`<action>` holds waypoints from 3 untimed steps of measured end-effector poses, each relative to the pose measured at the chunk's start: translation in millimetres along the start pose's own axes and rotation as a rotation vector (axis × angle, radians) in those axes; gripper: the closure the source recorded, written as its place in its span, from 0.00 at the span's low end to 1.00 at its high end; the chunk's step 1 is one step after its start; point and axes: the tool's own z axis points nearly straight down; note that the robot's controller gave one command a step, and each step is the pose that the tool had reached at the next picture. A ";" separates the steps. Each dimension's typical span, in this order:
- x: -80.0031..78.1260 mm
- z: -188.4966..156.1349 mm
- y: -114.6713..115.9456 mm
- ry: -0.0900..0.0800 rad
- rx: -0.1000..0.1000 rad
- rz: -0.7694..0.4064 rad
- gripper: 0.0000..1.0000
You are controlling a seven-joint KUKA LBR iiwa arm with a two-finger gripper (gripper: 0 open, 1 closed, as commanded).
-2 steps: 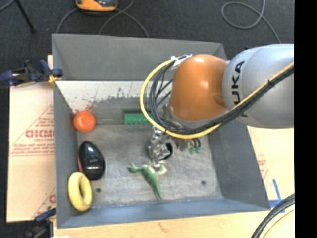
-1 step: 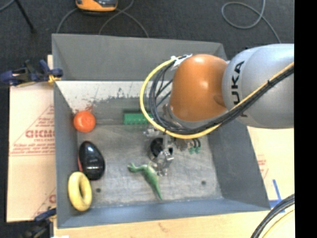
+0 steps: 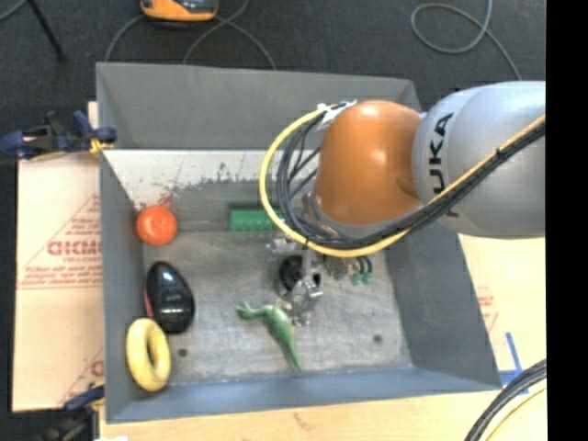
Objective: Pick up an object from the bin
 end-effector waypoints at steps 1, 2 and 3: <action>32.9 108.7 -8.6 -0.018 0.000 -0.013 1.00; 32.9 108.7 -8.6 -0.018 0.000 -0.012 1.00; 40.7 75.4 -8.4 0.009 0.000 -0.011 1.00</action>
Offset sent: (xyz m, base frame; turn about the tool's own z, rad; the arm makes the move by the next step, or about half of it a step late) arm 0.0000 0.0000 0.0000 0.0000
